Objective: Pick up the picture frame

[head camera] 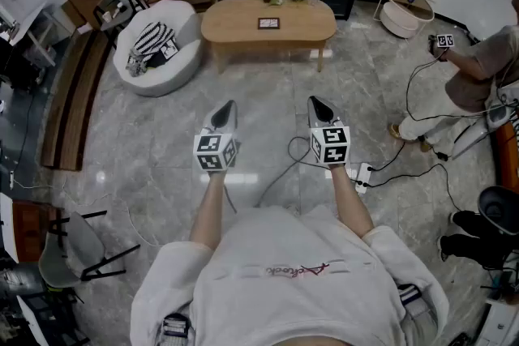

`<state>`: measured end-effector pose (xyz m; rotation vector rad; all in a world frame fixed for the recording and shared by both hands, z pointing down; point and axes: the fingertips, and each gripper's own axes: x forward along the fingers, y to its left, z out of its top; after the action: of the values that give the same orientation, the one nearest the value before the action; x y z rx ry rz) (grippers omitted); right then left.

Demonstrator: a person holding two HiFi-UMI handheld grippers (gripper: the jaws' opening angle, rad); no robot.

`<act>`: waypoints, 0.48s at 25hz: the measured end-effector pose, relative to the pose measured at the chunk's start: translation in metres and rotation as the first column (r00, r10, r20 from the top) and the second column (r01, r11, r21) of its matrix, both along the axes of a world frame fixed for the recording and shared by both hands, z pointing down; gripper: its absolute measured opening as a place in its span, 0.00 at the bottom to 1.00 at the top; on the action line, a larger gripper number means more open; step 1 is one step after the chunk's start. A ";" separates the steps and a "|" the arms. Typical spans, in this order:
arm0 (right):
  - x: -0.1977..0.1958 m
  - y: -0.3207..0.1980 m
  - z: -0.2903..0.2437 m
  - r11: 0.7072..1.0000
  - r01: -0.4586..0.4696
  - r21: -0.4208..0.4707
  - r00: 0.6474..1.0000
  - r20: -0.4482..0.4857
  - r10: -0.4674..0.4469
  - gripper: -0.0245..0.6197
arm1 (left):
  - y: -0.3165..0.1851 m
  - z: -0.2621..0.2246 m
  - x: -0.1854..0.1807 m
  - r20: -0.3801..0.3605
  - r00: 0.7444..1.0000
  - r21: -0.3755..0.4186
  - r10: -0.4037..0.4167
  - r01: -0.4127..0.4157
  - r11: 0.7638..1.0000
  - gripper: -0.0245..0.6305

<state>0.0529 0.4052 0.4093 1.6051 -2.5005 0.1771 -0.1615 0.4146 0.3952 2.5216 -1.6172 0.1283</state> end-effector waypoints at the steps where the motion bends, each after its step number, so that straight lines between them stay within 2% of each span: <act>1: 0.001 0.000 -0.001 1.000 0.002 0.000 1.000 0.000 -0.002 0.05 | 0.000 -0.001 0.002 0.000 1.000 -0.002 -0.001 0.001 1.000 0.04; 12: 0.032 0.000 -0.002 1.000 0.031 -0.007 1.000 -0.006 -0.031 0.05 | 0.002 -0.005 0.036 0.010 1.000 -0.002 -0.019 0.019 1.000 0.04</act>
<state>0.0851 0.4055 0.4077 1.5615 -2.5163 0.1764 -0.1254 0.4168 0.3898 2.5072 -1.6438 0.1408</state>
